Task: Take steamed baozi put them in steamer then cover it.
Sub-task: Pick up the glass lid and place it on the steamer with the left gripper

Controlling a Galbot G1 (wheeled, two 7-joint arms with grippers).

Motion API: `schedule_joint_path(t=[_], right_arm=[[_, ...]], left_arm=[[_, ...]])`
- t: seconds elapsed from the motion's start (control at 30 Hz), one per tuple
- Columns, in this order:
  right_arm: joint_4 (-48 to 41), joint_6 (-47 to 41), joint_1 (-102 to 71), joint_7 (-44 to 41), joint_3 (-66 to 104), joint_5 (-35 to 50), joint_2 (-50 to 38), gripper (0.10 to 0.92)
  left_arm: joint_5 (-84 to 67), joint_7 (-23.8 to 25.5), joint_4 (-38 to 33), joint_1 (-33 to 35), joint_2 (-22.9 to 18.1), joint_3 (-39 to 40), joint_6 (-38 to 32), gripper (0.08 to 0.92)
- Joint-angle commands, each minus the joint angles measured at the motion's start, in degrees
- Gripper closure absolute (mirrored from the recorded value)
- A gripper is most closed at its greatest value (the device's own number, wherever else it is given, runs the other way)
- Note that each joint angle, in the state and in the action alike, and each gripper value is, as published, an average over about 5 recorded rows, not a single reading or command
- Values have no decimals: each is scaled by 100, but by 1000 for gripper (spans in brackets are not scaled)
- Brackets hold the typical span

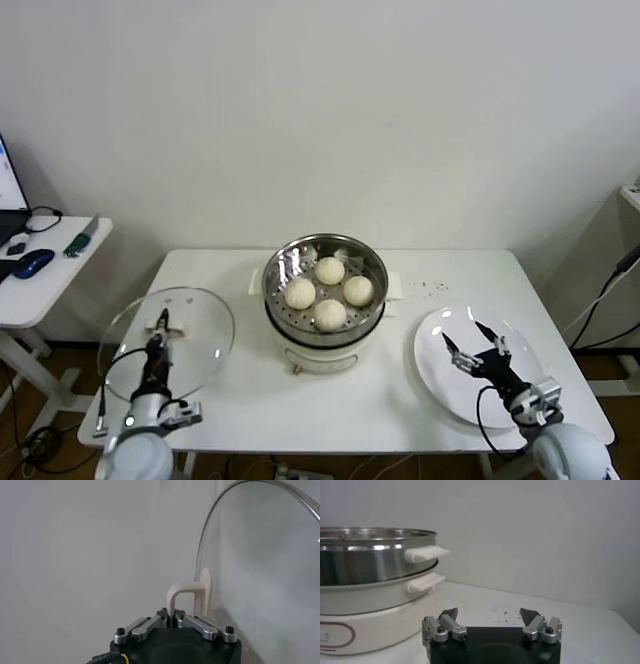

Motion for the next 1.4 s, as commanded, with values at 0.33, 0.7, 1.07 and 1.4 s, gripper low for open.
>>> schedule_joint_path(t=[0.33, 0.7, 1.07, 1.4], right_arm=[[-462, -78, 703, 50, -393, -276, -14, 203], [-581, -233, 819, 262, -475, -838, 24, 203], [-580, -193, 727, 255, -234, -806, 34, 203], [-587, -88, 588, 245, -72, -898, 139, 203]], left_arm=[[-866, 1187, -2112, -918, 1871, 1437, 2095, 853], [296, 2306, -1363, -2769, 727, 3032, 2232, 853], [703, 2463, -370, -3284, -634, 3576, 2232, 853], [816, 2357, 276, -3396, -1477, 4012, 2232, 853]])
